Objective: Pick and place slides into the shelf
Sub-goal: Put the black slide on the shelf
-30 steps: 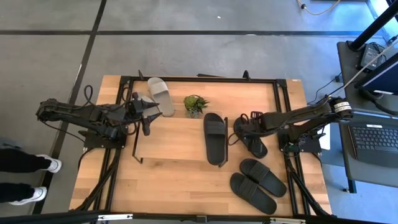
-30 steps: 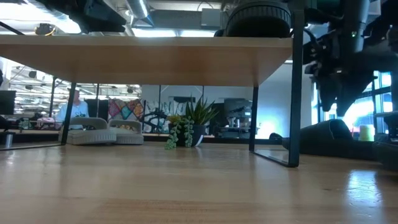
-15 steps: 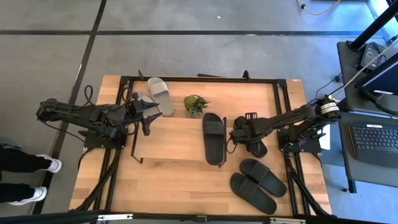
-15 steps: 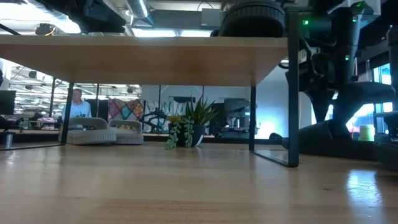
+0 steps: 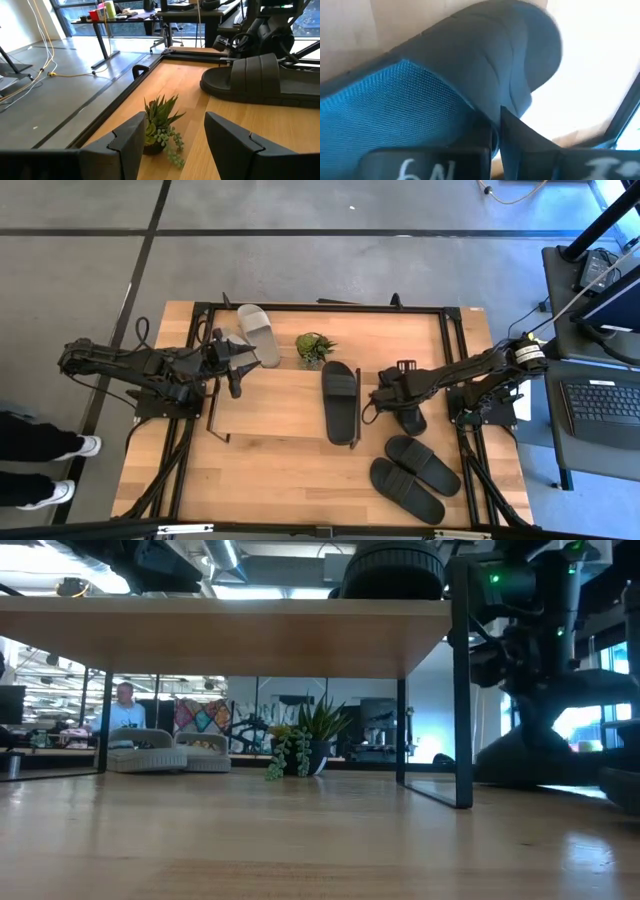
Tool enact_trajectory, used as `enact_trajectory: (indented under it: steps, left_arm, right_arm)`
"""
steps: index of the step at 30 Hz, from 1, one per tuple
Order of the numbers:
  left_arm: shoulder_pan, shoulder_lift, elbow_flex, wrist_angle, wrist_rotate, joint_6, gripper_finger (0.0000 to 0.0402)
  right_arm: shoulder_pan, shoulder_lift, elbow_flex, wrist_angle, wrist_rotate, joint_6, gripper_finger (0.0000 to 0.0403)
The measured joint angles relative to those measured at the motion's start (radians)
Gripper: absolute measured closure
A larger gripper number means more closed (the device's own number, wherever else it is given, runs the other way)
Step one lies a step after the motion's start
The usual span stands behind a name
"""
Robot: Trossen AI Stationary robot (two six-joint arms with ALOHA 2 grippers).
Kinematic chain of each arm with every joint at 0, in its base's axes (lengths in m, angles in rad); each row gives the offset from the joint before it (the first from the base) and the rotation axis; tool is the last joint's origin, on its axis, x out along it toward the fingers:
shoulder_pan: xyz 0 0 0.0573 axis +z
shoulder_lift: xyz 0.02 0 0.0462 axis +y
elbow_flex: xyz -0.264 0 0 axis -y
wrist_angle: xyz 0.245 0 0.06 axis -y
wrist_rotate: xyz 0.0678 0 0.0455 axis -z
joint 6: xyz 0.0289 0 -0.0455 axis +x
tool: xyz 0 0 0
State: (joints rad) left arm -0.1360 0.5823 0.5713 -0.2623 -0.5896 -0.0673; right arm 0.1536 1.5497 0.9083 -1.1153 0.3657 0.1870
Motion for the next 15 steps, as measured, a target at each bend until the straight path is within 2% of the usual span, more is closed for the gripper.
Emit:
enact_trajectory:
  steps: [6, 12, 15]
  left_arm:
    - [0.0, 0.0, 0.0, 0.001, 0.0, 0.0, 0.0207]
    - [0.0, 0.0, 0.0, 0.001, 0.0, 0.0, 0.0207]
    - [0.0, 0.0, 0.0, 0.001, 0.0, 0.0, 0.0207]
  right_arm:
    - [0.018, -0.042, 0.106, -0.202, -0.023, 0.154, 0.039]
    - [0.053, -0.055, 0.337, -0.46, -0.017, 0.423, 0.039]
    - [0.066, -0.07, 0.453, -0.449, -0.012, 0.487, 0.039]
